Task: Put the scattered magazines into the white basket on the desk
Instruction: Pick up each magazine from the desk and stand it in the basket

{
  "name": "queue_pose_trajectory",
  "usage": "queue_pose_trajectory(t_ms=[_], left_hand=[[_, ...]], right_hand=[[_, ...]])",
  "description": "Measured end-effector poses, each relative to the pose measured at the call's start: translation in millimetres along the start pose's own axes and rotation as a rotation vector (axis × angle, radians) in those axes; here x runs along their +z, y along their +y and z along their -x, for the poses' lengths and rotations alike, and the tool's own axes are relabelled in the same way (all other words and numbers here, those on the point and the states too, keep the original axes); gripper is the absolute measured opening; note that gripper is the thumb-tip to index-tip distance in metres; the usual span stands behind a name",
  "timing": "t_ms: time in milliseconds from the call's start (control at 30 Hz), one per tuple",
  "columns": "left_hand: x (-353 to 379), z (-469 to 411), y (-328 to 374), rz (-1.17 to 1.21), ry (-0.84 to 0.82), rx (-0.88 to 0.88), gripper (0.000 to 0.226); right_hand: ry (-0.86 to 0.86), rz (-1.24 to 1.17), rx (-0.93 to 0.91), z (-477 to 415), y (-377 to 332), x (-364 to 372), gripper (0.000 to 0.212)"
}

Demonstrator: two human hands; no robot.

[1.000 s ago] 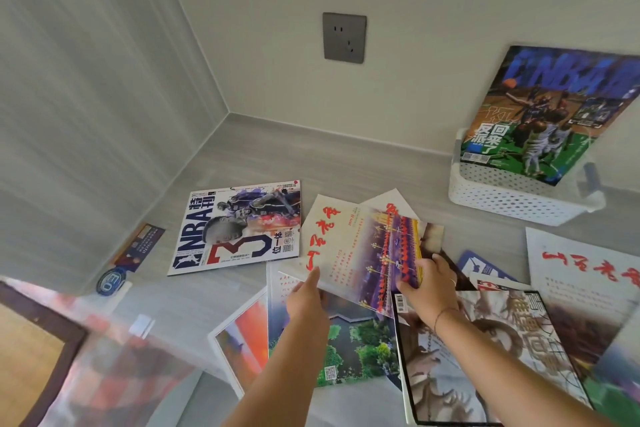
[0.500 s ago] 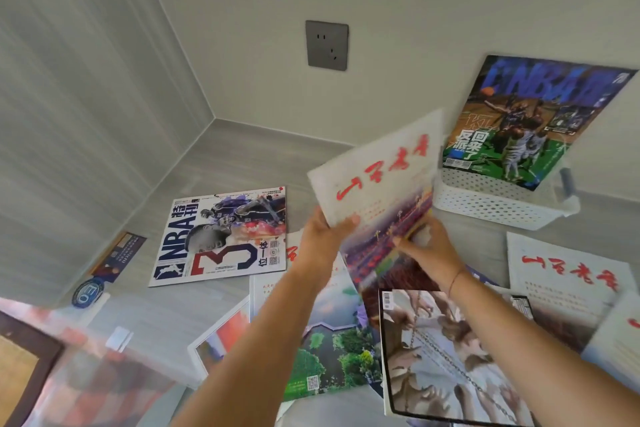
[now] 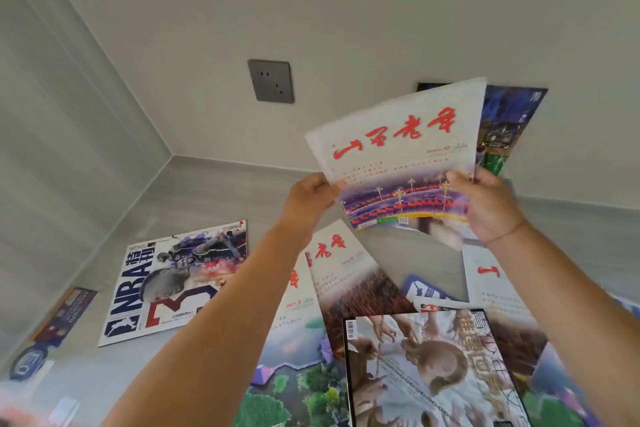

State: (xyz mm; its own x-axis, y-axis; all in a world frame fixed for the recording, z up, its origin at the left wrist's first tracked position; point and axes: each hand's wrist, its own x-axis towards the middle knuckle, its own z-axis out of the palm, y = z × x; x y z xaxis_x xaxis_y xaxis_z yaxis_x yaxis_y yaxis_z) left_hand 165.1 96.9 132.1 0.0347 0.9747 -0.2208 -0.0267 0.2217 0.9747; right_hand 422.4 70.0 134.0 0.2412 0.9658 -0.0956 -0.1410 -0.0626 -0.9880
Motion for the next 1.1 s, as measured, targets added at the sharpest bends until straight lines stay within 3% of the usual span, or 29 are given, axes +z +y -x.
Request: queue_pose_trajectory(t_ms=[167, 333, 533, 733, 833, 900, 1100], left_hand=[[59, -26, 14, -0.027, 0.014, 0.052, 0.016], [121, -70, 44, -0.06, 0.06, 0.179, 0.02], [168, -117, 26, -0.129, 0.11, 0.098, 0.013], [184, -145, -10, -0.109, 0.197, -0.035, 0.024], [189, -155, -21, -0.137, 0.21, -0.072, 0.01], [192, -161, -25, -0.145, 0.234, -0.09, 0.013], [203, -163, -32, -0.242, 0.328, 0.007, 0.02]], right_hand=[[0.105, -0.082, 0.007, -21, -26, -39, 0.027], [0.295, 0.374, -0.167, -64, -45, -76, 0.018], [0.436, 0.712, -0.152, -107, -28, -119, 0.013], [0.392, 0.676, -0.063, -128, 5, -136, 0.009], [0.4, 0.693, -0.018, -137, 18, -140, 0.008], [0.421, 0.699, 0.012, -142, 24, -143, 0.008], [0.433, 0.678, -0.017, -149, 28, -145, 0.017]])
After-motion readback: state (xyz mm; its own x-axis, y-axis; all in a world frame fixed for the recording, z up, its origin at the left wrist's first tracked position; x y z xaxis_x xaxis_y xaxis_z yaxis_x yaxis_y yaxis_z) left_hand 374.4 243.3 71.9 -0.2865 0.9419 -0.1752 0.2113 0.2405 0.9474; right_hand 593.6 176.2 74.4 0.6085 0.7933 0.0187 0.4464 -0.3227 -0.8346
